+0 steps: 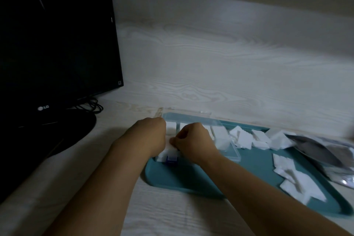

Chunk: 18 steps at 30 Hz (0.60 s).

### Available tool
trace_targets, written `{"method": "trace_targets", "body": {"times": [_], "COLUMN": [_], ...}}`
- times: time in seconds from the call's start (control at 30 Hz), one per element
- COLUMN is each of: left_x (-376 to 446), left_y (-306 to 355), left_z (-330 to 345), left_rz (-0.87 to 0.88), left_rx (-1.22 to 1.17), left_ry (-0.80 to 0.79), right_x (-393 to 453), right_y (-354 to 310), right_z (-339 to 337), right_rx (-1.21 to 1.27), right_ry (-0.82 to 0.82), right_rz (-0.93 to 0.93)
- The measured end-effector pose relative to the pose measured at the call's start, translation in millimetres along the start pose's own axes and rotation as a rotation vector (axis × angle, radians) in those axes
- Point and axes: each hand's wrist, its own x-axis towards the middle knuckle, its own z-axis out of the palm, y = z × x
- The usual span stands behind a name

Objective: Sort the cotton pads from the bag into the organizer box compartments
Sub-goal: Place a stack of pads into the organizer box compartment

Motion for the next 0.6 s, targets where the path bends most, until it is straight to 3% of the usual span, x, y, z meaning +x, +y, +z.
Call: {"method": "trace_targets", "body": {"times": [0.2, 0.4, 0.6], "left_x": [-3, -8, -5], "left_y": [-1, 2, 4], "left_z": [-7, -9, -2], "left_rz": [0.008, -0.008, -0.014], "left_rx": [-0.009, -0.001, 0.085], "left_ry": [0.068, 0.046, 0.025], "right_x": [-4, -4, -6], "right_y": [3, 11, 9], "right_z": [-9, -12, -6], "right_rx": [0.08, 0.036, -0.023], "right_ry": [0.096, -0.032, -0.035], "right_rz": [-0.009, -0.048, -0.04]}}
